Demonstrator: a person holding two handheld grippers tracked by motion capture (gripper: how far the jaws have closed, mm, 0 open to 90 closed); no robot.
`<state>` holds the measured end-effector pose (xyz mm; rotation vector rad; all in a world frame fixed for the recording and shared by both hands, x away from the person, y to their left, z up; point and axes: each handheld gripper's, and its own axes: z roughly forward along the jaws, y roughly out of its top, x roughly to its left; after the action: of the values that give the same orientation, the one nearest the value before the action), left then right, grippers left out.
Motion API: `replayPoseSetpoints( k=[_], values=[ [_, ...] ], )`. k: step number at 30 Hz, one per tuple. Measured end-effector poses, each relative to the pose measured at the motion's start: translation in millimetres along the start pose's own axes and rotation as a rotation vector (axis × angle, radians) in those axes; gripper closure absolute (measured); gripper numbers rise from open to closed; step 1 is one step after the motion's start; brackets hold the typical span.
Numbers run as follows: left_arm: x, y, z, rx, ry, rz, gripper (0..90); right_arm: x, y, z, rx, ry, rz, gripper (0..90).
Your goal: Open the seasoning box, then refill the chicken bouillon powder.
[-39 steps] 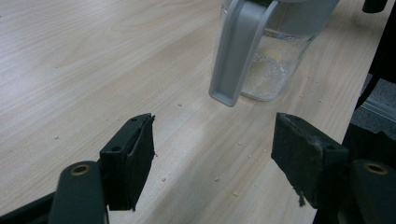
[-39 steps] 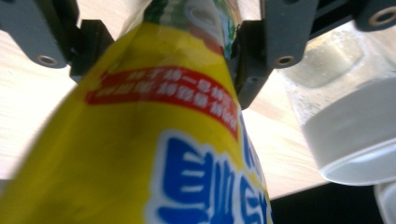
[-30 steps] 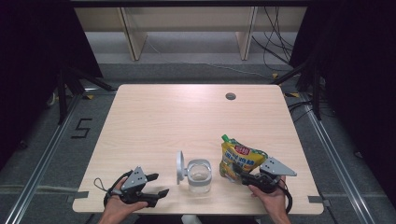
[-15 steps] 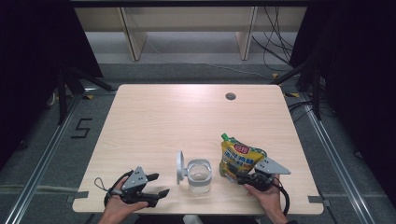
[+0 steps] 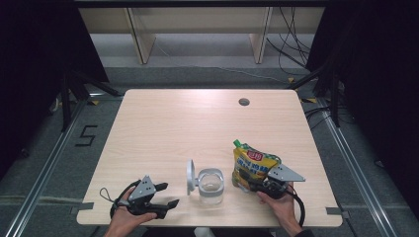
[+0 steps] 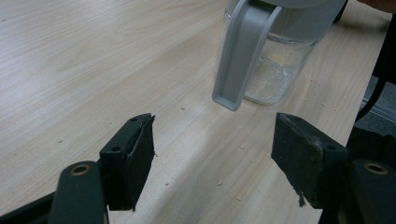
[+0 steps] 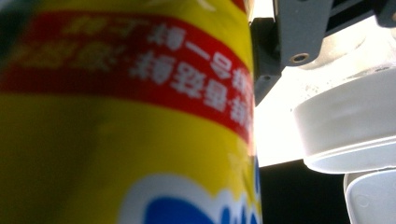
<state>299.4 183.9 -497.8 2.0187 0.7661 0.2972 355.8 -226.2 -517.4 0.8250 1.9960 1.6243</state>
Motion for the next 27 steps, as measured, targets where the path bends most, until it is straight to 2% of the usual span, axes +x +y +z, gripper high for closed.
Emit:
replayPoseSetpoints(
  k=[2,7,10,11,12,13,14,15,16,17,18,19,23,24,25,26,27],
  values=[
    [0.7,0.0,-0.9,0.002,0.001,0.007,29.2,-2.1,0.0,3.2,-0.020,-0.004,-0.026,38.2],
    [0.2,0.2,-0.7,-0.010,-0.008,-0.005,29.2,-3.7,1.1,2.8,-0.008,-0.006,-0.034,42.6],
    [0.5,0.0,0.0,0.006,-0.003,0.005,29.1,-2.5,1.7,2.8,-0.019,0.007,-0.002,46.6],
    [0.6,0.4,-0.6,0.010,-0.002,0.017,29.1,-1.7,3.1,1.6,0.007,0.001,0.006,47.3],
    [-1.1,0.3,0.0,-0.004,-0.006,0.003,29.1,1.8,4.0,1.3,0.007,-0.009,0.025,48.1],
    [-1.1,0.3,0.0,-0.004,-0.006,0.003,29.2,-0.1,4.5,3.5,-0.015,-0.004,-0.006,48.3],
    [-1.0,0.2,-0.1,-0.010,-0.012,0.006,29.2,1.9,6.0,1.0,0.027,-0.019,0.008,48.5],
    [-1.0,0.2,-0.1,-0.010,-0.012,0.006,29.2,1.8,6.5,2.0,0.015,-0.007,0.003,48.6],
    [-0.6,-0.1,-0.8,-0.003,-0.012,0.008,29.2,2.7,7.6,1.0,0.021,-0.018,-0.001,48.7],
    [-1.2,-0.7,-0.4,-0.015,-0.009,0.003,29.2,5.5,7.9,1.2,0.011,-0.035,0.026,48.8],
    [-2.1,-0.6,-0.4,-0.020,-0.011,-0.008,29.2,2.9,10.1,0.5,0.041,-0.021,-0.022,49.6],
    [-0.5,-0.1,-1.3,-0.011,-0.008,0.012,29.2,4.1,10.6,1.2,0.032,-0.014,-0.021,49.6],
    [-0.6,-0.5,-1.4,-0.009,-0.008,0.005,29.2,7.9,13.2,-2.0,0.053,-0.023,-0.018,49.9],
    [-0.6,-0.3,-1.4,-0.010,-0.007,0.003,29.3,7.4,15.3,-1.0,0.038,-0.028,-0.075,50.0],
    [-0.3,0.2,-2.0,-0.003,-0.009,0.003,29.3,10.7,15.7,-1.9,0.051,-0.016,-0.038,50.1],
    [-0.4,0.0,-1.7,-0.010,-0.008,0.003,29.3,12.5,18.2,-4.7,0.073,-0.035,-0.058,50.1],
    [-0.6,-0.3,-1.5,-0.014,-0.005,0.002,29.3,12.8,20.2,-6.0,0.070,-0.043,-0.095,50.2]
  ],
)
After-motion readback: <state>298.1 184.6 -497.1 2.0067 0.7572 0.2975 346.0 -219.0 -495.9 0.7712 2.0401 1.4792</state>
